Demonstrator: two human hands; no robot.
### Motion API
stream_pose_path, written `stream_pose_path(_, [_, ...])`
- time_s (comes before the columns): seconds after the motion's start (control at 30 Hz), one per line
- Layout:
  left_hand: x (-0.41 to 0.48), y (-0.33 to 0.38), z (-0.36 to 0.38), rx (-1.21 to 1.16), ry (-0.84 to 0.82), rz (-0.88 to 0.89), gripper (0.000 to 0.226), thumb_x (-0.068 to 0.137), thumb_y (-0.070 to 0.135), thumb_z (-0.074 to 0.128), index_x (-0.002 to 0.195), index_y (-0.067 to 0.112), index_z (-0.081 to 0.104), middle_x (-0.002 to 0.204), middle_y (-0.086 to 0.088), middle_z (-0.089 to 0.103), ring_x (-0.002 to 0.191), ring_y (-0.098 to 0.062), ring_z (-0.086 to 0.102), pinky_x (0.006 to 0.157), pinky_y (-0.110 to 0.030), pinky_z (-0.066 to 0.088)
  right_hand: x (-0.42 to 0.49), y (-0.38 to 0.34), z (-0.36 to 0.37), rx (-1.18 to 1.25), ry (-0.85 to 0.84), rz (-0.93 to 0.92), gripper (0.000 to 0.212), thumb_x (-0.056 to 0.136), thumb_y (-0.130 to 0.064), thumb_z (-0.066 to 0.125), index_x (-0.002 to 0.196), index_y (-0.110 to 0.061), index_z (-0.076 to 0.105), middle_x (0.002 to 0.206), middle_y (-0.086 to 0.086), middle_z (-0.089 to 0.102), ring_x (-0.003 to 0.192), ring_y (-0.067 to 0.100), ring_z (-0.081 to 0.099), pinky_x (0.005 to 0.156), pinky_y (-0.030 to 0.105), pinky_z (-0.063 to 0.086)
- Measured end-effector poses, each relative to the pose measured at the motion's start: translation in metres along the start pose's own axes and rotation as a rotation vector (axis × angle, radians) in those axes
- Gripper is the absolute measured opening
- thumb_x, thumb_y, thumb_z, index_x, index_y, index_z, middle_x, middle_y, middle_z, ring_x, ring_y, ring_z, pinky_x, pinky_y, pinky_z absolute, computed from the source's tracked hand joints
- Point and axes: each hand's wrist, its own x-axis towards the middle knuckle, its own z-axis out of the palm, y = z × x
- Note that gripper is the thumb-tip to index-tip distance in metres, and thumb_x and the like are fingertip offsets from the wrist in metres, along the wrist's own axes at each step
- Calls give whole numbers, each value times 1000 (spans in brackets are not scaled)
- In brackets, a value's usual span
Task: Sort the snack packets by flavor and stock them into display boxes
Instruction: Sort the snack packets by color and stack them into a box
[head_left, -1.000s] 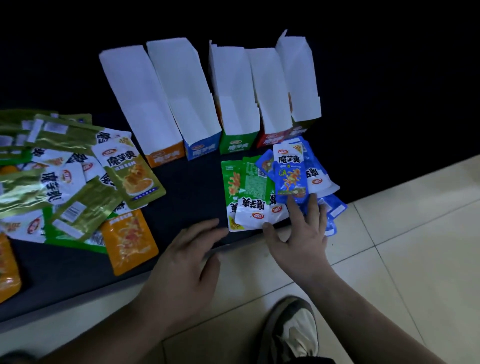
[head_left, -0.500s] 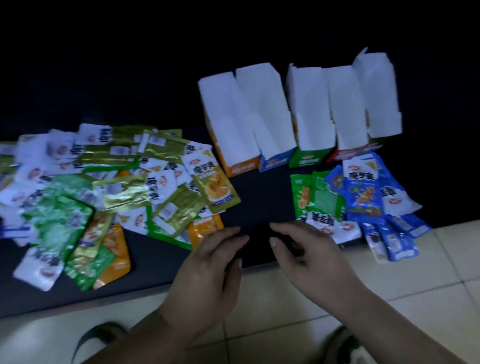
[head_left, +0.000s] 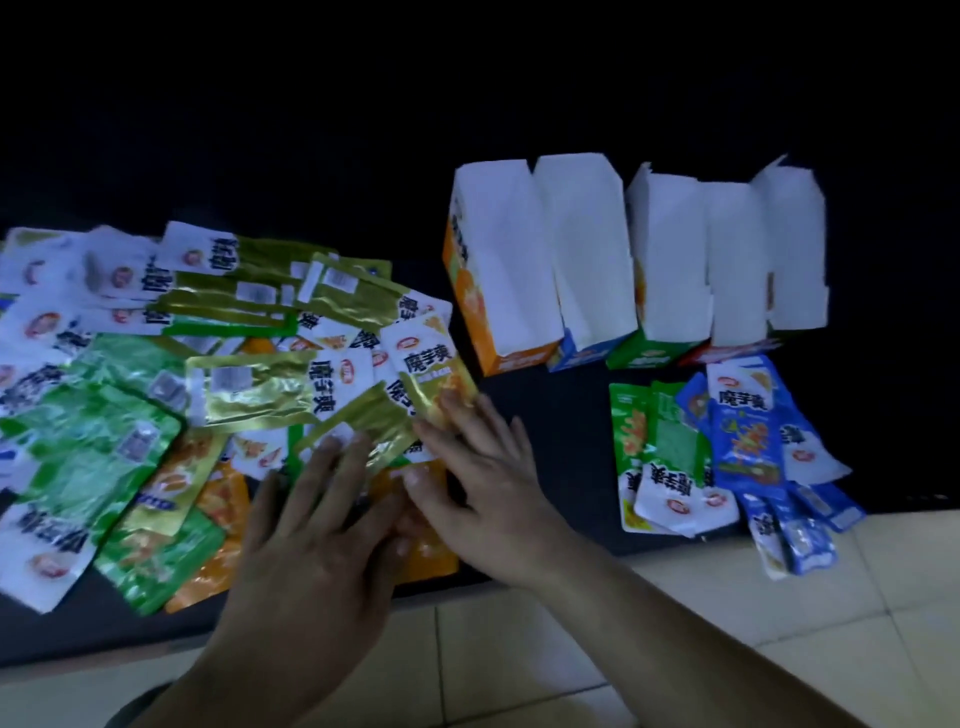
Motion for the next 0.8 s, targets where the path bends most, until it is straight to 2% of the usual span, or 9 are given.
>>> stream_pose_path(0.13, [-1,-4,-6,1,-19,-10,52,101,55,34,147,41,54,170,-3,26,156,-35,25,115,-66,30,2,15,-8,312,23,39,40,107,-43,48,146,-49,47,155,-41,26,151,-11,-8,124,35,-16])
stream_pose_path(0.27, [-5,-13,-11,37,-35,-38,50,102,54,31,148,46,49,171,2,22,158,-30,20,117,-66,29,4,25,-6,437,31,22,40,105,-26,57,137,-51,55,145,-43,42,150,-15,3,127,38,-12])
stream_pose_path(0.33, [-8,-18,-12,53,-32,-58,50,102,53,31,149,46,48,171,3,22,158,-30,20,117,-68,30,3,28,-6,455,13,7,45,105,-21,57,138,-51,54,147,-42,41,150,-15,2,127,39,-13])
stream_pose_path(0.47, [-13,-28,-14,47,-16,-148,51,98,48,36,144,41,57,168,-6,30,154,-38,27,115,-69,32,-3,28,-4,382,13,-79,54,106,-14,53,143,-52,48,159,-37,26,152,-10,-4,127,37,-13])
stream_pose_path(0.57, [-6,-22,-16,28,73,-173,53,88,42,41,130,28,69,162,-16,37,148,-48,31,113,-72,30,-13,21,-8,437,226,-59,48,105,-15,53,145,-43,52,160,-31,31,154,-4,12,127,22,11])
stream_pose_path(0.6, [-1,-14,-17,-2,121,-138,53,86,39,42,128,22,70,161,-19,37,148,-50,30,113,-73,29,-18,23,-14,423,334,-29,45,105,-17,54,144,-38,55,159,-26,36,153,-1,20,125,22,21])
stream_pose_path(0.67, [13,9,-17,-92,187,-17,50,89,32,43,130,15,67,164,-18,34,150,-48,28,112,-72,33,-27,39,-30,230,554,31,42,101,-23,56,143,-24,60,156,-10,46,150,9,33,122,32,32])
stream_pose_path(0.73, [25,38,-15,-191,174,88,44,94,30,49,133,17,66,168,-11,28,154,-40,25,112,-67,39,-38,64,-50,-47,657,145,48,96,-30,53,142,-16,60,155,4,49,150,24,34,123,48,30])
stream_pose_path(0.8, [31,66,-10,-262,141,165,42,95,32,53,134,21,66,170,-5,25,156,-34,23,112,-61,41,-52,88,-66,-239,620,344,56,94,-38,46,143,-15,58,155,6,49,152,33,28,125,56,18])
